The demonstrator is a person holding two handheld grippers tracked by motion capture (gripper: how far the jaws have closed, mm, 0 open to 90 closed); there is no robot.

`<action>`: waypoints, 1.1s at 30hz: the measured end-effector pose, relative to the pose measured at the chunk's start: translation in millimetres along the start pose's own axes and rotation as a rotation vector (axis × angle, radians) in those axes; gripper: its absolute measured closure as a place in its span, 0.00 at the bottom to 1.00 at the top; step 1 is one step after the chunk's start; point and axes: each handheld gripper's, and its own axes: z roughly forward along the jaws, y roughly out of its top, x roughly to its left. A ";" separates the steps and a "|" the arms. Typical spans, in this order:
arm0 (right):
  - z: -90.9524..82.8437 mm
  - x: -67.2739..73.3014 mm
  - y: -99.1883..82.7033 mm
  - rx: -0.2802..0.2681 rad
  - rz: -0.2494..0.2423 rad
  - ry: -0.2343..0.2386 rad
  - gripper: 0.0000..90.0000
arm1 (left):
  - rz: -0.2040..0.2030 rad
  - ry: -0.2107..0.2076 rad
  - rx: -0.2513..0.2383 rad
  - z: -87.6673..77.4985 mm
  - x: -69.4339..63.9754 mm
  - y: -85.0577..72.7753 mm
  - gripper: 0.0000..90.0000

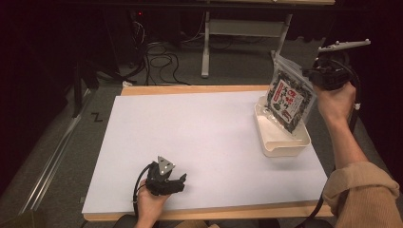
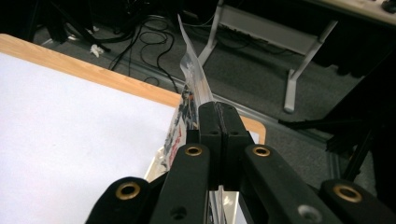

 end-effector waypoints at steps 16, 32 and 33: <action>6.2 4.1 -0.8 -0.027 -0.010 -0.010 1.00 | -0.003 -0.001 0.001 -0.3 0.1 -0.3 0.27; 8.1 3.8 3.1 -0.042 -0.034 -0.035 1.00 | 0.001 0.000 0.001 0.0 -0.7 -0.6 0.27; 10.0 4.6 3.0 -0.035 -0.038 -0.035 1.00 | -0.003 -0.001 0.000 -0.3 -0.1 -0.6 0.27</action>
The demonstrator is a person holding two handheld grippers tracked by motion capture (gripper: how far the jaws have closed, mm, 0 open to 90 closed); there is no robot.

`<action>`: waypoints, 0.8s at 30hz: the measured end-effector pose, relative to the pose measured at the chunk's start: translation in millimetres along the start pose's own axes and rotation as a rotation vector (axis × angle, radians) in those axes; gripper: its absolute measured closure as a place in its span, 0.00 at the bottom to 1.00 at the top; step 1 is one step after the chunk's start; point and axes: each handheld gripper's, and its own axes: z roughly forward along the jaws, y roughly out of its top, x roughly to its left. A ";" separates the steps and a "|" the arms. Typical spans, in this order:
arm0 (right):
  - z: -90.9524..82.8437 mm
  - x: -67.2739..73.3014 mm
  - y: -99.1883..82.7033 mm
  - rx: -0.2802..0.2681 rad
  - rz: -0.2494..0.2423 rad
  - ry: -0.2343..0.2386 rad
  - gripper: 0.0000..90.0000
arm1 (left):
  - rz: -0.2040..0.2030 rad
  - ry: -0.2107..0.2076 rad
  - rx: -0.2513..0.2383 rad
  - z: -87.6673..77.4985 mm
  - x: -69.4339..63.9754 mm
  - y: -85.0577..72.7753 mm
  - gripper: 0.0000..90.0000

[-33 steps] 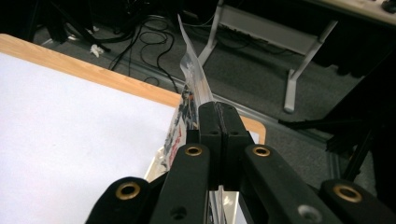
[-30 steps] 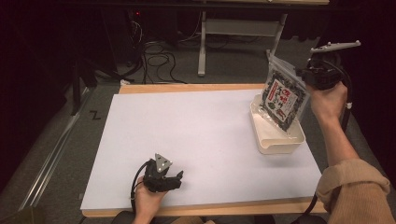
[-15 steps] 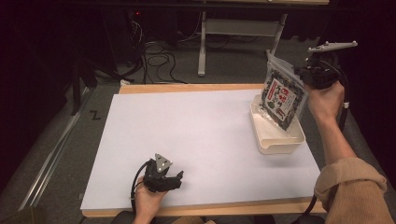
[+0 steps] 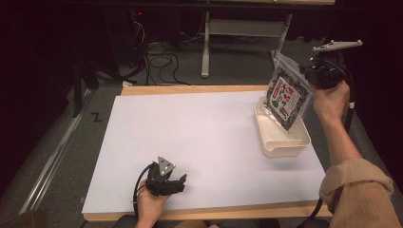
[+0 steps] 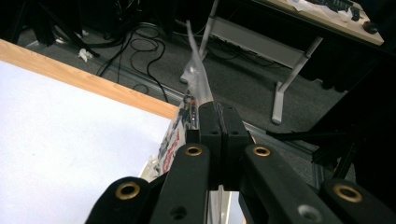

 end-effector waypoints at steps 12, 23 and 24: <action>20.0 3.1 -21.5 0.065 -0.014 0.050 1.00 | 0.005 0.002 0.002 0.5 -0.2 0.2 0.27; 20.1 -5.4 -38.6 0.068 0.064 0.116 1.00 | 0.009 0.005 0.010 2.5 -1.7 0.5 0.27; 19.8 -6.7 -40.7 0.075 0.065 0.119 1.00 | 0.012 0.004 0.009 2.5 -2.3 0.6 0.27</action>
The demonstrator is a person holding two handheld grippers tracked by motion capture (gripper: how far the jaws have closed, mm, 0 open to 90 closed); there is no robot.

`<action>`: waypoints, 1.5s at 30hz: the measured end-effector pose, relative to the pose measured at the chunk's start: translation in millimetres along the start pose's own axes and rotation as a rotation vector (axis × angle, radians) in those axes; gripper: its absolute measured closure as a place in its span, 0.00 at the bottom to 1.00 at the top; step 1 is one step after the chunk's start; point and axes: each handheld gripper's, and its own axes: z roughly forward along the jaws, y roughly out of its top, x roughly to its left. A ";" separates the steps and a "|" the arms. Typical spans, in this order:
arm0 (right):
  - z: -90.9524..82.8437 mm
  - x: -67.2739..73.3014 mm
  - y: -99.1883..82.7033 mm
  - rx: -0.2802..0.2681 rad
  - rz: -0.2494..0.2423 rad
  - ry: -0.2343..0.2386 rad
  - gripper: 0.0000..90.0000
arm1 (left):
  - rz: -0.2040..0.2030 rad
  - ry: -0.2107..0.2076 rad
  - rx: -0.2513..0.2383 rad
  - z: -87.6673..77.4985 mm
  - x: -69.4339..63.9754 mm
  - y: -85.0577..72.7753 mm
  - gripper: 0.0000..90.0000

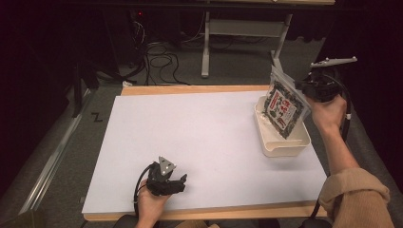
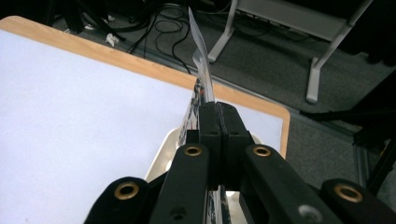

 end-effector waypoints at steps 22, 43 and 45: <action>-1.8 -23.9 -30.9 -0.030 0.077 -0.014 0.87 | 0.012 0.005 0.004 1.6 -2.5 0.0 0.27; -10.1 -44.9 -58.0 -0.016 0.110 -0.037 0.50 | 0.015 0.003 0.013 2.6 -3.4 -0.5 0.27; -11.1 -44.7 -58.2 -0.020 0.107 -0.043 0.49 | 0.010 0.003 0.011 1.9 -2.6 -0.8 0.27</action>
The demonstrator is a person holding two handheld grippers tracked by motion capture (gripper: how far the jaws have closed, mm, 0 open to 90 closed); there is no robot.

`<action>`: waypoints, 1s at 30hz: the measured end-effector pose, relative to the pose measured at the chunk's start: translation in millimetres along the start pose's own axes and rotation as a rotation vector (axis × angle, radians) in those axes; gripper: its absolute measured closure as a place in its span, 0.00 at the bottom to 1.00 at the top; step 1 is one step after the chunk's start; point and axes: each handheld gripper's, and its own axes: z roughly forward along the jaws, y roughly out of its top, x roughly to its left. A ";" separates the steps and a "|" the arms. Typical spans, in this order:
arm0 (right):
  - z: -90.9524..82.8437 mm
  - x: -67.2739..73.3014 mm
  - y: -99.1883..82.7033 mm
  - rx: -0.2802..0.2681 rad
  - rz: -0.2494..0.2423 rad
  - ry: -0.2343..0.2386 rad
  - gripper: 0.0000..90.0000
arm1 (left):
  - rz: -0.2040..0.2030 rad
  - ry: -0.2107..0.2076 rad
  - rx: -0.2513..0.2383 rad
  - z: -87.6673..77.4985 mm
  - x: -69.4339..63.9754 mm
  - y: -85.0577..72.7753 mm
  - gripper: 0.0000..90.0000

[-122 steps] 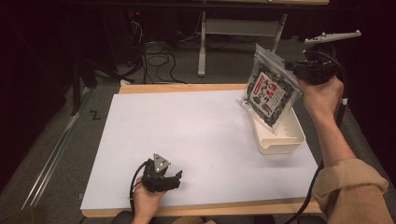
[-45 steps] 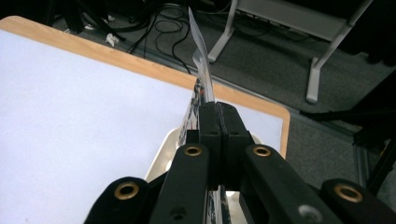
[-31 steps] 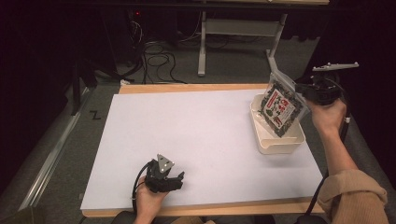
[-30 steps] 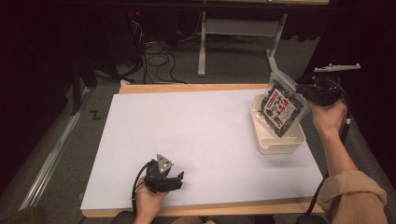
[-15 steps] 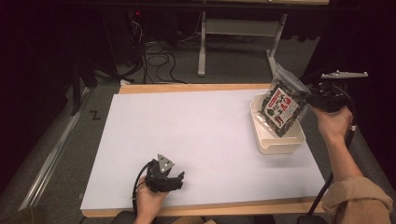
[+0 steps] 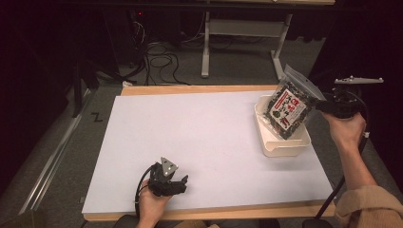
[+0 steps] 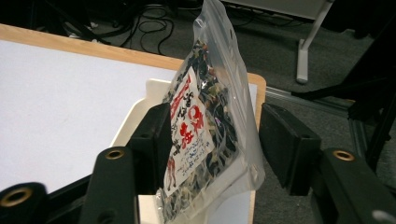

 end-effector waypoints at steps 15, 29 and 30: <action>-26.9 14.5 -11.3 -0.151 -0.034 0.008 0.44 | 0.005 -0.002 0.003 0.2 -1.3 0.0 0.27; -34.9 25.8 -27.2 -0.191 -0.055 0.035 0.43 | -0.002 -0.002 0.002 -0.3 -0.3 -0.4 0.27; -35.5 28.1 -28.1 -0.197 -0.060 0.035 0.44 | -0.003 -0.003 -0.003 -0.3 -0.3 -0.2 0.26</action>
